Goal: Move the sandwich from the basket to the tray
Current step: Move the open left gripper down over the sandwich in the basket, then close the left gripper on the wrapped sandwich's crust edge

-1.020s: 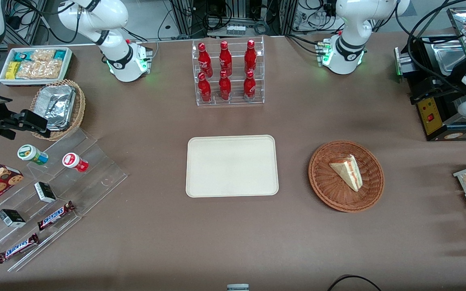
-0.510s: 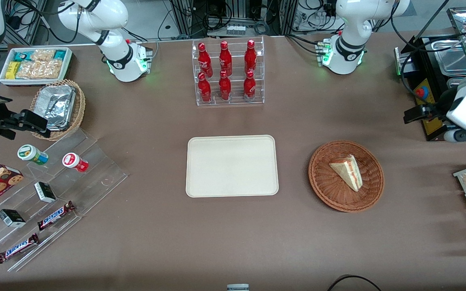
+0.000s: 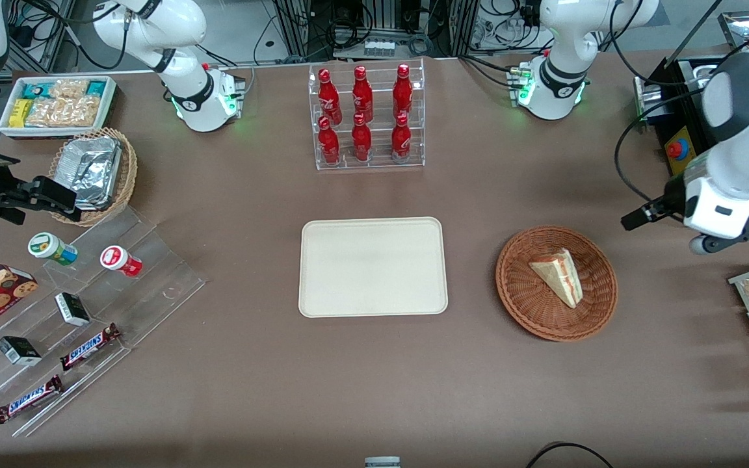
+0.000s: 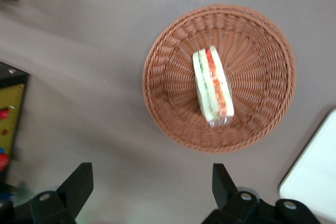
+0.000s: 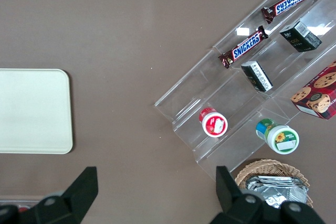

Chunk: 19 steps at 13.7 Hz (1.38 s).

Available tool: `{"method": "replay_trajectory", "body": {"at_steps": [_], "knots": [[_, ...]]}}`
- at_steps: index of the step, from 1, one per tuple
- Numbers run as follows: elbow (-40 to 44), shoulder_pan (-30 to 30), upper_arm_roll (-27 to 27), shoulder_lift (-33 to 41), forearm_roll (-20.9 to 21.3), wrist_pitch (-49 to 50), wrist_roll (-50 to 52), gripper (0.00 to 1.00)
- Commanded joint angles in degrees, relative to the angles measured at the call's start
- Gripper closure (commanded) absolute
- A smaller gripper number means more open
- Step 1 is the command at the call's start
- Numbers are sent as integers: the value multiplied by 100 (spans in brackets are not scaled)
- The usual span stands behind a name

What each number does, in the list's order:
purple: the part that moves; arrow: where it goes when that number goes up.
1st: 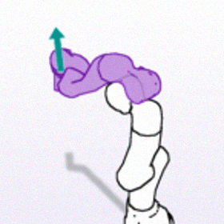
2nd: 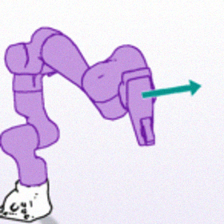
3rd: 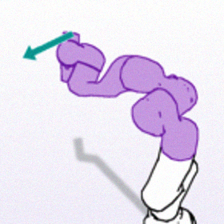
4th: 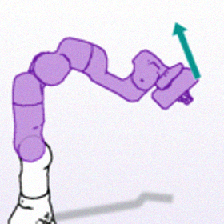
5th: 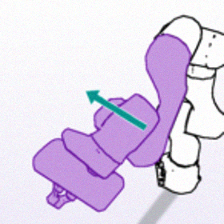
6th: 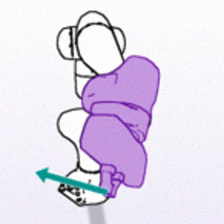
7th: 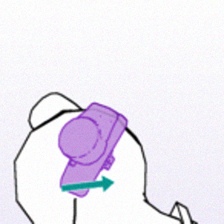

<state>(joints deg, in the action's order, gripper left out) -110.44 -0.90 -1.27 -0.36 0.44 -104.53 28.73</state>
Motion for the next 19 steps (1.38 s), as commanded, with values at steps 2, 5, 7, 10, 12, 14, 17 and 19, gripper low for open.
{"method": "replay_trajectory", "body": {"at_steps": [2, 5, 7, 10, 12, 14, 17, 19], "knots": [[-1030, -33, -364, 291, 53, -1145, 1308, 0], [-1427, -156, -400, 212, 44, -1832, 1679, 0], [-1463, -165, -400, -7, 44, -1939, 1680, 0], [-1463, -174, -418, -288, 36, -2185, 1654, 0], [-1463, -174, -435, -578, 36, -2509, 1645, 0], [-1463, -174, -470, -772, 9, -2799, 1653, 0], [-1410, -174, -575, -1097, 9, -3072, 1653, 0], [-1393, -165, -594, -1256, 9, -3265, 1645, 0]]}}
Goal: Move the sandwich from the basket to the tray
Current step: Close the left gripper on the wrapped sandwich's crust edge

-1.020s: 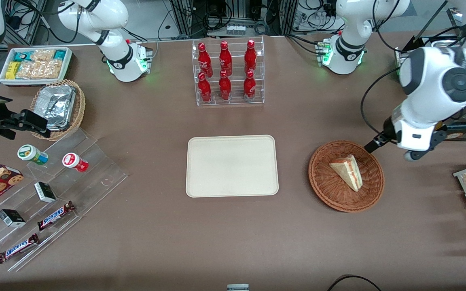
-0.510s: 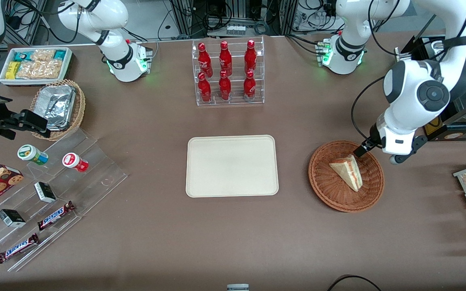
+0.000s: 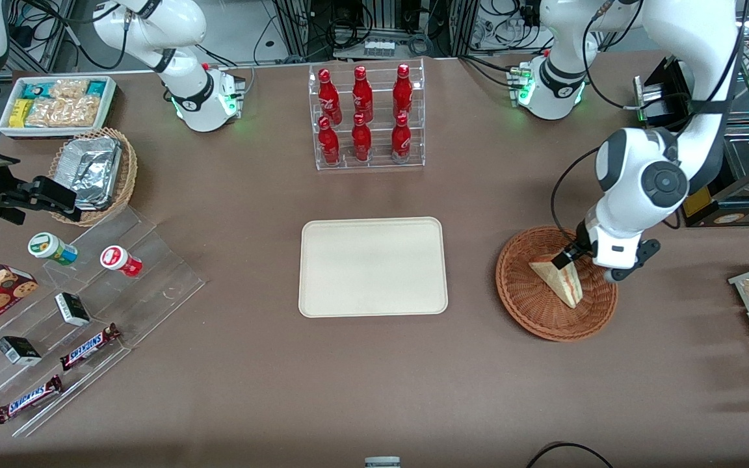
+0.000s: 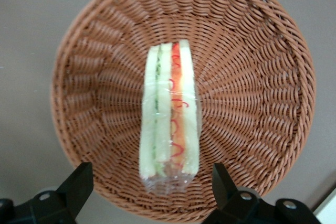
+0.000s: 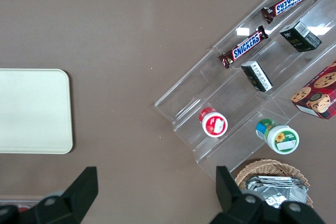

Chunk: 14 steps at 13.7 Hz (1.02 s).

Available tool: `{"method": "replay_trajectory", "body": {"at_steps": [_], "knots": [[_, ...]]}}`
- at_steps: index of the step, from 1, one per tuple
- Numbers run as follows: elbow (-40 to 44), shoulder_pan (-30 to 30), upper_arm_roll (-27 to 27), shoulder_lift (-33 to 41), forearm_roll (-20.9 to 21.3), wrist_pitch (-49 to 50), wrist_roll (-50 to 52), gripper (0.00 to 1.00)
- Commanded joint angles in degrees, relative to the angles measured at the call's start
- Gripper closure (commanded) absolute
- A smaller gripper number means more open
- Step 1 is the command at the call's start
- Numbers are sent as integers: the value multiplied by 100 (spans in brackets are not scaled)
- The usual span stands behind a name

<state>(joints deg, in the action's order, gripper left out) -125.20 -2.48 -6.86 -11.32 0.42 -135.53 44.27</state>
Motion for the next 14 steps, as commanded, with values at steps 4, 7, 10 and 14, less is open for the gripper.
{"method": "replay_trajectory", "body": {"at_steps": [4, 7, 10, 14], "knots": [[84, 28, -35, -380, 20, -439, 47, 2], [49, 37, -35, -433, 20, -597, 117, 40], [40, 46, -35, -424, 2, -588, 292, 89], [83, 55, -35, -371, 37, -492, 258, 100]]}}
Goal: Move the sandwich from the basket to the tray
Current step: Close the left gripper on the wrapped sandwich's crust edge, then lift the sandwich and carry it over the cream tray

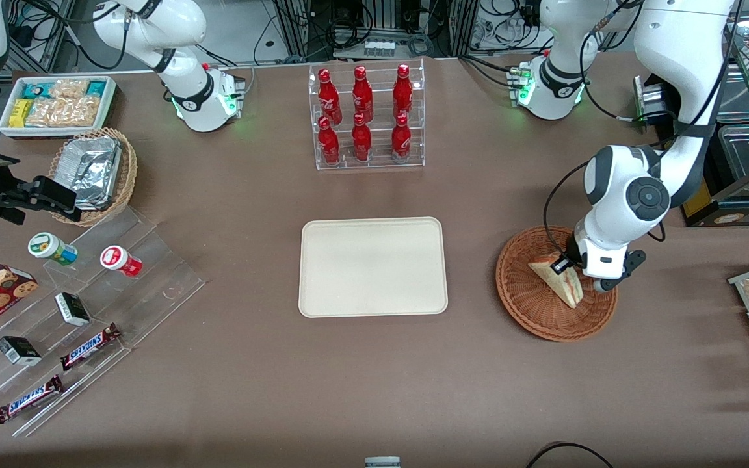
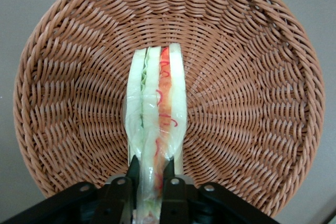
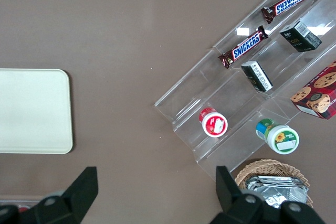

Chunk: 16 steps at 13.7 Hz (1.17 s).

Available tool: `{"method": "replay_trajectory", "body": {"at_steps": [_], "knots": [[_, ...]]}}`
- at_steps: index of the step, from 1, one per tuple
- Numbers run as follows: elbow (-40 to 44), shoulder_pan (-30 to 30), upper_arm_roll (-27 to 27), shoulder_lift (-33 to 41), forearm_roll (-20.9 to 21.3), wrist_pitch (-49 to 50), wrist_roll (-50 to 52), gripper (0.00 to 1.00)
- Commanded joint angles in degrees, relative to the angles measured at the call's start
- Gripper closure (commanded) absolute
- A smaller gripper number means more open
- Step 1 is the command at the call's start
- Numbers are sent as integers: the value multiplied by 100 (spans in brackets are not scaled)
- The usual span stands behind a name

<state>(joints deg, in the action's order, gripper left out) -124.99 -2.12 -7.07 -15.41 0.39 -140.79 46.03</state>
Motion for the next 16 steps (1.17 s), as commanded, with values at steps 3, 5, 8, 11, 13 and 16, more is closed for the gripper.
{"method": "replay_trajectory", "body": {"at_steps": [3, 5, 8, 11, 13, 16], "knots": [[604, -7, -5, 73, 58, 918, 29, 100], [1079, -34, -5, 55, 67, 1587, 29, 100], [1625, -130, -57, 73, 110, 2360, 29, 100], [2091, -656, -101, 47, 584, 3021, 3, 100], [2215, -1025, -110, 46, 585, 3066, 12, 100], [2251, -1570, -119, 64, 489, 3058, -643, 100]]}}
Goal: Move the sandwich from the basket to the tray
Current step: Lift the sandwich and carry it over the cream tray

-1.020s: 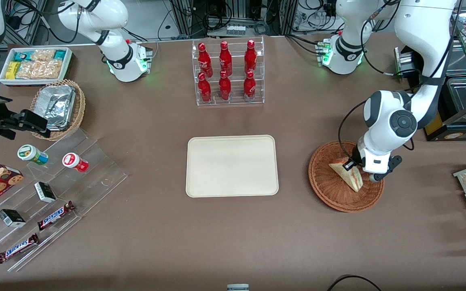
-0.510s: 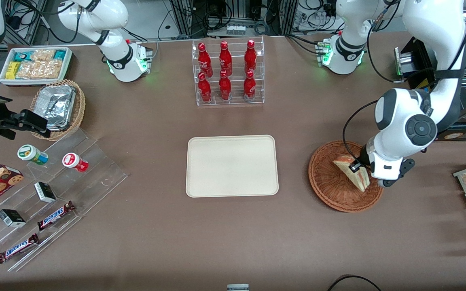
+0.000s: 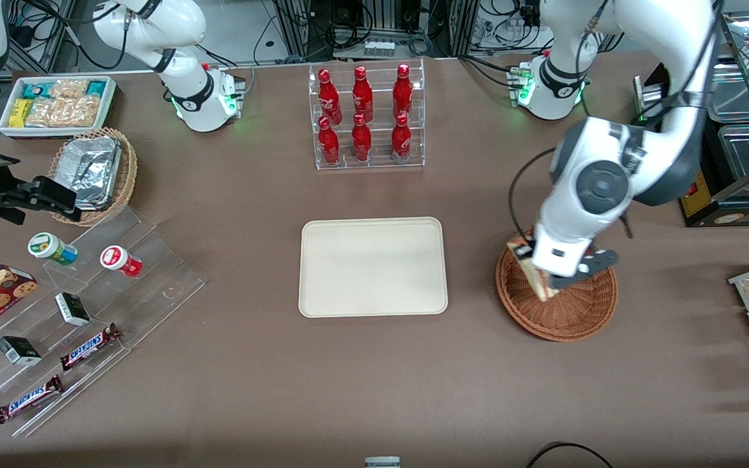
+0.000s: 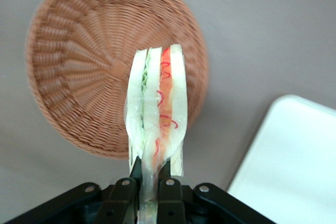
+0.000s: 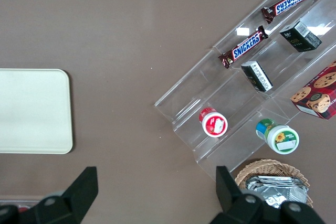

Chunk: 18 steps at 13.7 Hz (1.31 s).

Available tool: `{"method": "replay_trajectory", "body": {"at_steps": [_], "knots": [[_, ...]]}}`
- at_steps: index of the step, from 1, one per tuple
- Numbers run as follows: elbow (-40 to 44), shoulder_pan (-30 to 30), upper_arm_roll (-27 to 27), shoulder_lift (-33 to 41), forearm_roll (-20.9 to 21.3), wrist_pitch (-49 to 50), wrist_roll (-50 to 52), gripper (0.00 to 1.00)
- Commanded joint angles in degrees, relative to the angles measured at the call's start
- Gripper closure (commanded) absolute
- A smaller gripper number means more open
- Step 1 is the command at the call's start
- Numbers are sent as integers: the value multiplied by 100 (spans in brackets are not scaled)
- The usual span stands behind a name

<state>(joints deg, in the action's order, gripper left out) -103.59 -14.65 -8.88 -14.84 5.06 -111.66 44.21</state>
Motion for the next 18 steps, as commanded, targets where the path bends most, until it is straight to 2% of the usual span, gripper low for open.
{"method": "replay_trajectory", "body": {"at_steps": [1, 6, 13, 18], "knots": [[111, -424, 62, 7, -126, 145, -884, 100], [505, -829, -43, -326, -698, 109, -1872, 100], [2086, -1400, -61, -1995, -690, 92, -1521, 100], [2711, -1558, -52, -2550, -673, 74, -1451, 100]]}}
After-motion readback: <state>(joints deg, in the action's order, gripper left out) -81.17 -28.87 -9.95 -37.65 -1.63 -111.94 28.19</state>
